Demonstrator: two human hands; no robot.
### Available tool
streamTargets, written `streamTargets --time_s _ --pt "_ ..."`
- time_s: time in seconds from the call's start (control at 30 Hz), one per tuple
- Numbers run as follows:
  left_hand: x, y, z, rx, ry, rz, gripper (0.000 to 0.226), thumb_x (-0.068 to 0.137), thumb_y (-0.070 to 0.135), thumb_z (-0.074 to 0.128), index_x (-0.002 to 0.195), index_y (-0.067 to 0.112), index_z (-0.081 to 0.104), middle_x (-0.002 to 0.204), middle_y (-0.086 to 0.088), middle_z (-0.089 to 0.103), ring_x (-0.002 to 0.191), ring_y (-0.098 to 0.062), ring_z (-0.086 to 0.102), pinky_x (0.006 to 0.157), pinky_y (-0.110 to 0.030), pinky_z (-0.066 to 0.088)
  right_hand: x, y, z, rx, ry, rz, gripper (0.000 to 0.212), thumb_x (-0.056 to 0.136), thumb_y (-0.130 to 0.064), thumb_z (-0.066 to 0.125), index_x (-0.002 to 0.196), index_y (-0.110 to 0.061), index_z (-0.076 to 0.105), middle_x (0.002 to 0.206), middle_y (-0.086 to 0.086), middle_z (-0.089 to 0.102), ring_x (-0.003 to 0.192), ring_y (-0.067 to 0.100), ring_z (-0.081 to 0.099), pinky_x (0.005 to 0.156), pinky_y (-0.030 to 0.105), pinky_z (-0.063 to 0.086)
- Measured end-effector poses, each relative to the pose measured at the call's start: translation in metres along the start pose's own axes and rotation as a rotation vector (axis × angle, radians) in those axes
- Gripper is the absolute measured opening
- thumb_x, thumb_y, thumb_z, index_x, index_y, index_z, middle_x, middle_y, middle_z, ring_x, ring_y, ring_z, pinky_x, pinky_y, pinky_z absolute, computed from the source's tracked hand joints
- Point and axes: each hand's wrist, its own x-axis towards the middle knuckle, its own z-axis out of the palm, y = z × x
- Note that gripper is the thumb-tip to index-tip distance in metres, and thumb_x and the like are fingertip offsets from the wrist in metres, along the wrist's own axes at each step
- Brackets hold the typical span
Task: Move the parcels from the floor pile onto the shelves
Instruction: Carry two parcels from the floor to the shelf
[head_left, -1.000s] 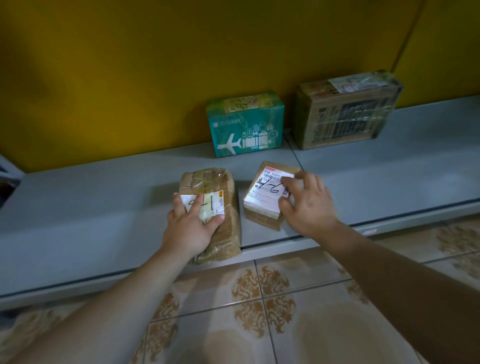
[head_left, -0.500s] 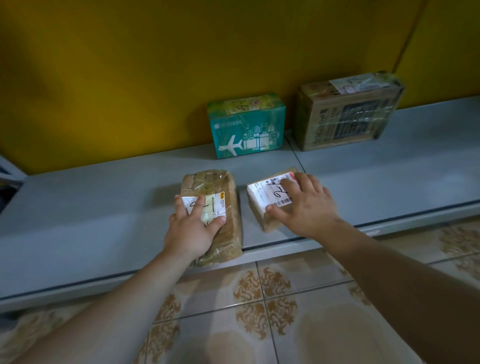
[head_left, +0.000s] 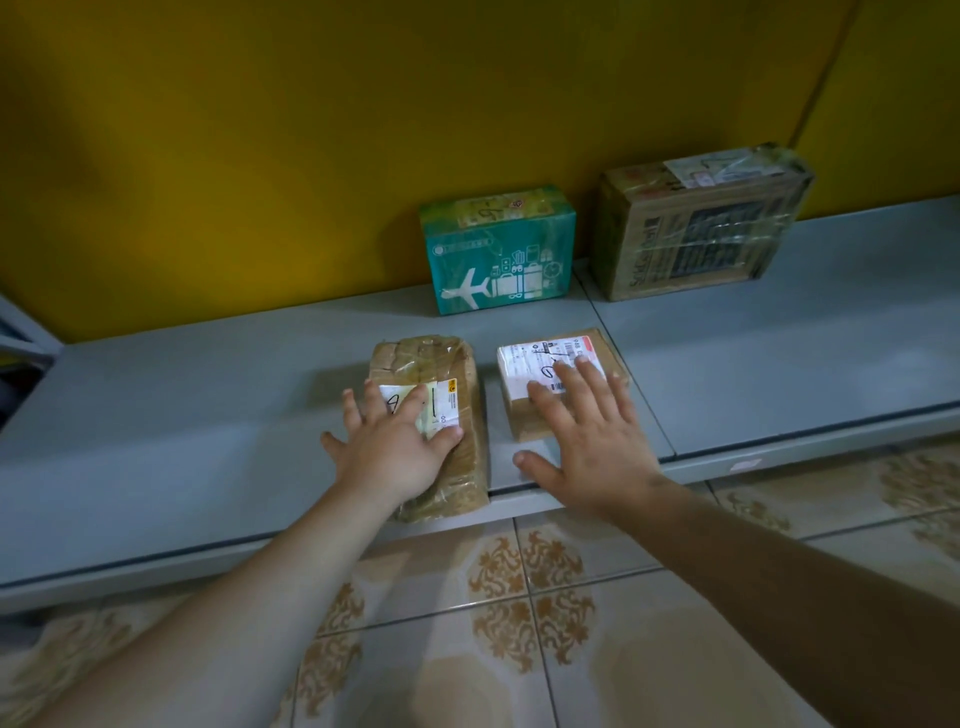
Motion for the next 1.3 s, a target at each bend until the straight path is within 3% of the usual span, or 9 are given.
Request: streamTargets --time_s 0.07,0.17,0.3,0.4,0.53,0.63,0.73,1.03,1.3 --pt "-0.004 0.014 0.002 -0.026 -0.054 -0.017 0.09 0.078 0.084 0.036 0.152 0.041 0.009 0.162 -0.006 -0.014 0.146 -0.033 -0.018 0.112 -0.064 0.002 -0.01 -0.005 0.009 0.021 -0.012 -0.057 0.084 0.085 -0.073 0.016 0.156 -0.028 0.018 0.164 0.009 0.008 0.152 0.029 -0.001 0.117 0.043 -0.013" --pt "-0.005 0.018 0.006 -0.018 -0.087 -0.032 0.105 0.07 0.086 0.044 0.153 0.039 0.001 0.161 -0.008 -0.019 0.145 -0.035 -0.023 0.112 -0.064 0.002 -0.018 -0.012 0.021 -0.022 0.024 -0.073 0.075 0.084 -0.069 0.031 0.141 -0.024 0.047 0.144 0.011 0.048 0.135 0.032 0.043 0.113 0.046 0.029" --pt "0.009 -0.012 -0.011 0.016 -0.11 0.064 0.095 0.075 0.068 0.058 0.152 0.042 0.009 0.162 0.0 -0.013 0.147 -0.032 -0.013 0.115 -0.057 0.01 -0.017 -0.019 0.029 0.054 -0.146 -0.115 0.089 0.077 -0.074 0.013 0.151 -0.027 0.025 0.154 0.003 0.03 0.143 0.024 0.024 0.116 0.04 0.021" --pt "0.021 -0.051 -0.029 0.089 -0.124 0.078 0.086 0.08 0.057 0.061 0.15 0.048 0.011 0.162 0.009 -0.01 0.148 -0.032 -0.008 0.114 -0.058 0.011 -0.009 -0.033 0.036 0.077 -0.204 -0.157 0.081 0.087 -0.072 0.023 0.154 -0.026 0.017 0.161 0.004 0.018 0.149 0.023 0.011 0.12 0.04 0.012" --pt "0.032 -0.087 -0.024 0.138 -0.107 0.03 0.093 0.077 0.071 0.058 0.149 0.052 0.002 0.161 0.009 -0.015 0.148 -0.033 -0.009 0.114 -0.059 0.006 0.008 -0.064 0.051 0.058 -0.269 -0.202 0.08 0.092 -0.071 0.02 0.157 -0.028 0.003 0.166 0.006 -0.005 0.152 0.024 -0.009 0.12 0.038 -0.005" --pt "0.045 -0.097 -0.023 0.139 -0.06 0.06 0.091 0.078 0.07 0.059 0.148 0.053 0.004 0.162 0.009 -0.012 0.148 -0.033 -0.007 0.116 -0.058 0.009 0.023 -0.082 0.058 0.044 -0.248 -0.194 0.094 0.076 -0.078 -0.004 0.157 -0.03 -0.002 0.165 0.007 -0.011 0.151 0.027 -0.015 0.119 0.041 -0.012" --pt "0.072 -0.123 -0.031 0.167 -0.042 0.084 0.087 0.083 0.062 0.059 0.149 0.052 0.003 0.163 0.004 -0.007 0.148 -0.036 -0.005 0.118 -0.054 0.011 0.04 -0.092 0.059 0.044 -0.274 -0.148 0.082 0.09 -0.076 0.012 0.157 -0.032 -0.005 0.164 0.006 -0.015 0.15 0.03 -0.018 0.121 0.048 -0.01" --pt "0.122 -0.151 -0.035 0.112 0.063 0.073 0.094 0.078 0.064 0.064 0.149 0.051 0.004 0.163 0.009 -0.006 0.148 -0.03 -0.01 0.116 -0.059 0.015 0.063 -0.104 0.062 0.028 -0.253 -0.074 0.09 0.082 -0.086 0.021 0.153 -0.041 -0.012 0.163 0.001 -0.022 0.147 0.034 -0.024 0.117 0.053 -0.015" --pt "0.181 -0.14 -0.037 0.117 0.221 0.102 0.081 0.086 0.045 0.067 0.151 0.039 0.019 0.16 -0.003 0.019 0.144 -0.04 0.015 0.112 -0.061 0.022 0.064 -0.102 0.06 0.102 -0.265 -0.065 0.093 0.079 -0.088 0.022 0.153 -0.042 -0.011 0.162 -0.003 -0.023 0.146 0.029 -0.029 0.117 0.049 -0.019"
